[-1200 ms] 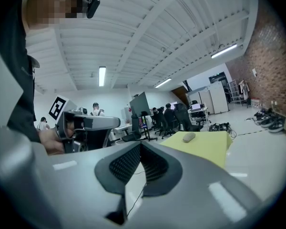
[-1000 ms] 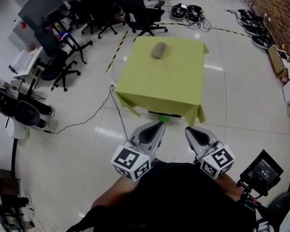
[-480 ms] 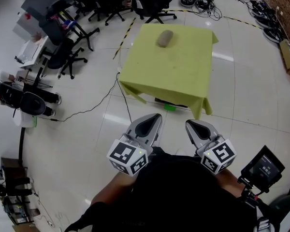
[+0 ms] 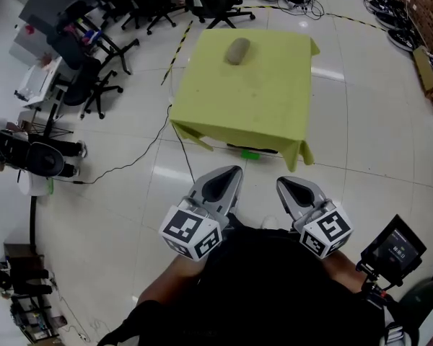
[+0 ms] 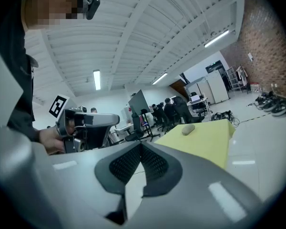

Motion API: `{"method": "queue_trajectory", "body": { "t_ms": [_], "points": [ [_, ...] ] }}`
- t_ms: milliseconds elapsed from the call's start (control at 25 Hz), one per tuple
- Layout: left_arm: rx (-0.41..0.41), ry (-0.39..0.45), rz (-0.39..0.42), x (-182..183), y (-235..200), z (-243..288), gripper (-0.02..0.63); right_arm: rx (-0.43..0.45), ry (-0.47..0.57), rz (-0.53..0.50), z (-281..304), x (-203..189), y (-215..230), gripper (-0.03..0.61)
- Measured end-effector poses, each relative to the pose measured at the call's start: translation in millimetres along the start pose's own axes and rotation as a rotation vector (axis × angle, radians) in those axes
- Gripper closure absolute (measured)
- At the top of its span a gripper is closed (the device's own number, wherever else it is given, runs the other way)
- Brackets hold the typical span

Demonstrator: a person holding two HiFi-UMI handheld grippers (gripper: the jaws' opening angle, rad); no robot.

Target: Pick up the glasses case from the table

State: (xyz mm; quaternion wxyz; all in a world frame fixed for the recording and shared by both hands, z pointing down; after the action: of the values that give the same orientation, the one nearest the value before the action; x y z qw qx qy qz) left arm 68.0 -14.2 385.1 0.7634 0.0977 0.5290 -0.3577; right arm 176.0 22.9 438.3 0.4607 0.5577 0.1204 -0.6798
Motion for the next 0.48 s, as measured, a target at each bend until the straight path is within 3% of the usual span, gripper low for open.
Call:
{"method": "queue_trajectory", "body": {
  "t_ms": [480],
  "points": [
    [0.029,0.016,-0.018,5.9,-15.5,-15.1,0.606,0.023,-0.013,-0.024,15.3,13.6,-10.7,0.577]
  ]
}}
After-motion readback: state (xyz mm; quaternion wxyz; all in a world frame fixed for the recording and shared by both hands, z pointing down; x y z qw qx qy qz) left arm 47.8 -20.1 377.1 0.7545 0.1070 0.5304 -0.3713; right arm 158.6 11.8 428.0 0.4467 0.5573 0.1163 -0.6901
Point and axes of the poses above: the fingertips, and each gripper's own axes: z forward along the fingers, y to its right, x out of its top, the point moved 2 cm from there along -z, backward along the fingers, and after that the axes turned 11 degrees about -y, right-handed, at the moved point
